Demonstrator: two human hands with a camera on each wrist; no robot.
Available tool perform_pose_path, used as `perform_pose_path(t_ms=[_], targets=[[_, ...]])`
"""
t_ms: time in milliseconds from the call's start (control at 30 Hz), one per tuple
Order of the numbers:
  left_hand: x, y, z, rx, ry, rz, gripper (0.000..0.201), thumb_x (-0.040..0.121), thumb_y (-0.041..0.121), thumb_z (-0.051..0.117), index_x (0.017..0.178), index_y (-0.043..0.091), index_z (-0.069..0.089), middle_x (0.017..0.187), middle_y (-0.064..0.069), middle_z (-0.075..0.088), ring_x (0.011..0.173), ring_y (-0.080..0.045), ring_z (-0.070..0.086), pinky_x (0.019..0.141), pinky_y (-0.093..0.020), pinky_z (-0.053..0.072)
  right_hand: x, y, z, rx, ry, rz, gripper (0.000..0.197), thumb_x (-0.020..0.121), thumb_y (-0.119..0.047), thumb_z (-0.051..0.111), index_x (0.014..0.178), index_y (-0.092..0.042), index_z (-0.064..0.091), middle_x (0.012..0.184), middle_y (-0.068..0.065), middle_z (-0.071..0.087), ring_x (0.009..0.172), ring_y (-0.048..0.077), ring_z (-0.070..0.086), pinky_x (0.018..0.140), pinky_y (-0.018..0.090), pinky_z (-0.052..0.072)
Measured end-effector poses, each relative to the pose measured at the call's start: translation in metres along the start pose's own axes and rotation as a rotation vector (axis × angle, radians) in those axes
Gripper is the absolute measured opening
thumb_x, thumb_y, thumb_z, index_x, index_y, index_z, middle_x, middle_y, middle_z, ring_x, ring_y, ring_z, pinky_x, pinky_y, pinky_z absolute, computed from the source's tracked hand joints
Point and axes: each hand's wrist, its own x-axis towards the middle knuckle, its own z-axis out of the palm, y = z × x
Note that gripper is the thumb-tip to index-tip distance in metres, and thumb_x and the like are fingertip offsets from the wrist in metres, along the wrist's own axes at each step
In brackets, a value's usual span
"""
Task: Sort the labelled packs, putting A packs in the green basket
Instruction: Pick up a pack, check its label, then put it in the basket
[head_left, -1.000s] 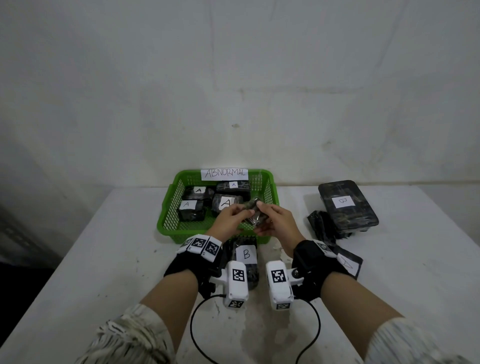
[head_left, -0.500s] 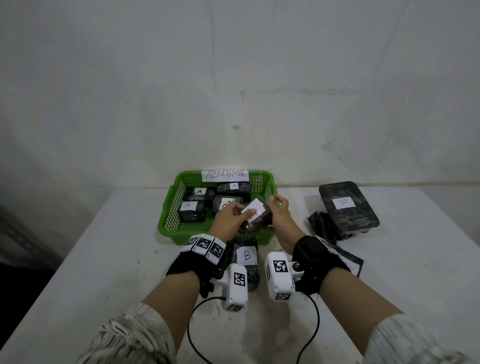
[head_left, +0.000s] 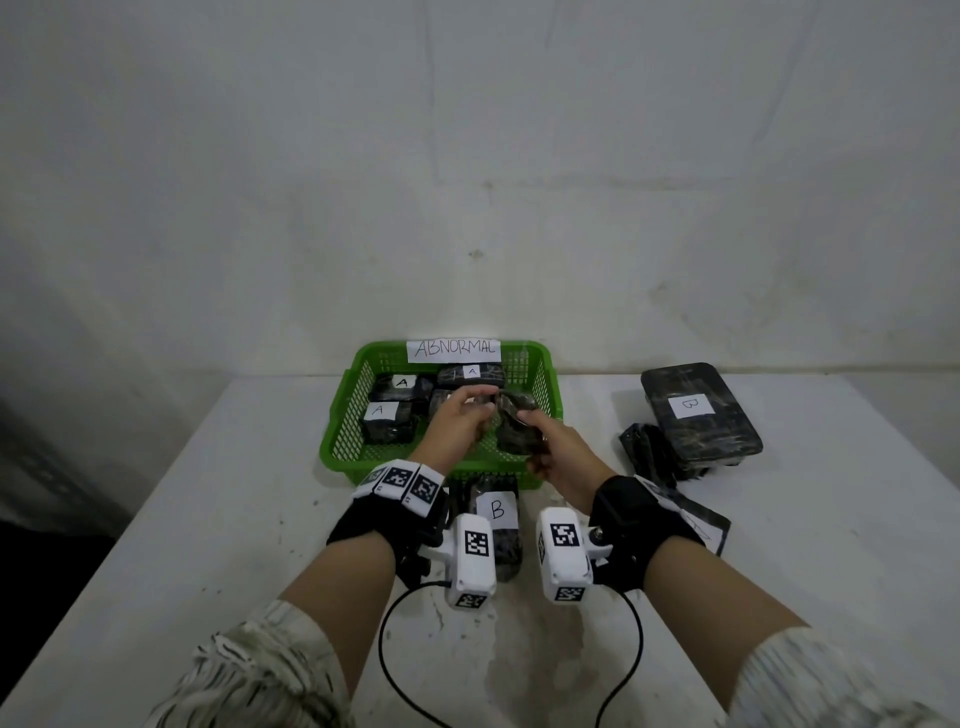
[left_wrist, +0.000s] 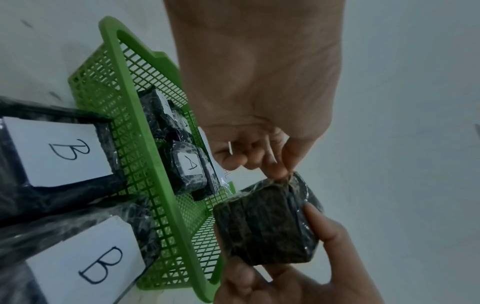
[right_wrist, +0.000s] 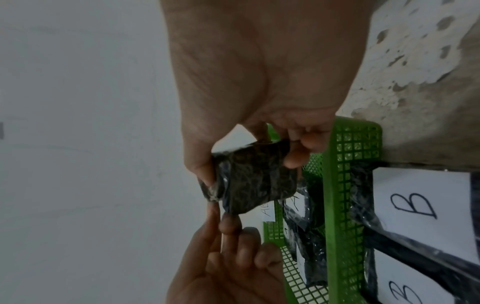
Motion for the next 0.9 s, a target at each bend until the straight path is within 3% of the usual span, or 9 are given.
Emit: perform_pose_path(t_ms=[167,233,300,367,467,567,633,800,900], targets=[[0.002,-0.009,0.003,0.120,-0.033,0.007,0.030,0.091,0.014,0.057,0.119,0.019,0.050,0.074,0.002,0.043,0.059,-0.008,0.045,0.047,-0.015,0.037,-0.002,-0.001,0.002,0.011,0.015,-0.003,0.037,0.092,-0.034,0.058,0.116,-0.006,0.061,0.093,0.008,0.063,0.056,0.016,0.050,0.049,0.022,0.039],[0.003,-0.012,0.002,0.110,-0.043,0.001,0.028,0.091,0.014,0.057,0.115,0.026,0.048,0.076,0.000,0.045,0.063,-0.011,0.050,0.046,-0.018,0.041,-0.002,0.000,0.002,0.069,-0.051,-0.006,0.046,0.087,-0.038,0.065,0.122,-0.008,0.058,0.110,0.009,0.067,0.075,0.022,0.065,0.063,0.025,0.052],[0.003,-0.015,-0.001,0.113,-0.036,0.020,0.030,0.091,0.008,0.055,0.114,0.026,0.049,0.075,-0.001,0.046,0.065,-0.013,0.051,0.048,-0.019,0.044,-0.002,0.001,0.003,0.109,-0.097,0.014,0.061,0.080,-0.051,0.068,0.125,-0.012,0.057,0.119,0.012,0.065,0.096,0.027,0.066,0.077,0.032,0.052],[0.003,-0.018,-0.005,0.147,-0.023,0.048,0.035,0.090,0.001,0.053,0.117,0.023,0.052,0.072,-0.002,0.046,0.065,-0.014,0.050,0.054,-0.023,0.045,-0.002,-0.002,0.003,0.174,-0.067,0.046,0.045,0.089,-0.053,0.054,0.114,-0.016,0.057,0.108,0.011,0.065,0.090,0.025,0.062,0.071,0.030,0.048],[0.003,-0.027,-0.011,0.133,-0.012,0.031,0.039,0.088,-0.009,0.049,0.117,0.017,0.054,0.073,-0.005,0.051,0.068,-0.017,0.054,0.060,-0.026,0.051,0.006,-0.004,-0.002,0.211,0.042,0.135,0.018,0.098,-0.030,0.051,0.103,-0.013,0.048,0.108,0.013,0.055,0.086,0.025,0.059,0.062,0.031,0.056],[0.007,-0.037,-0.013,0.132,0.047,-0.024,0.035,0.090,-0.006,0.044,0.112,0.018,0.056,0.085,-0.009,0.059,0.077,-0.024,0.058,0.070,-0.039,0.053,0.010,-0.005,0.002,0.101,0.022,0.231,0.012,0.094,-0.015,0.057,0.090,-0.005,0.054,0.093,0.015,0.058,0.076,0.028,0.062,0.052,0.029,0.058],[0.012,-0.042,-0.016,0.167,0.083,-0.045,0.032,0.093,0.002,0.042,0.113,0.021,0.058,0.087,-0.011,0.057,0.075,-0.025,0.053,0.067,-0.038,0.047,0.014,-0.005,0.007,0.049,0.009,0.285,0.014,0.094,-0.016,0.058,0.085,-0.005,0.059,0.084,0.013,0.060,0.062,0.025,0.064,0.046,0.026,0.054],[0.020,-0.048,-0.025,0.201,0.084,-0.058,0.019,0.098,0.021,0.042,0.103,0.034,0.055,0.090,-0.009,0.052,0.075,-0.023,0.048,0.065,-0.032,0.039,0.031,-0.013,0.012,0.092,0.089,0.296,0.018,0.094,-0.016,0.057,0.108,-0.004,0.057,0.083,0.011,0.058,0.063,0.022,0.054,0.032,0.017,0.041],[0.021,-0.060,-0.027,0.605,0.118,-0.055,0.021,0.097,0.030,0.041,0.112,0.031,0.055,0.102,0.003,0.060,0.104,-0.027,0.054,0.094,-0.044,0.041,0.049,-0.021,0.019,0.148,0.228,0.256,0.022,0.093,-0.004,0.057,0.114,0.002,0.056,0.095,0.018,0.058,0.067,0.027,0.056,0.034,0.022,0.045]])
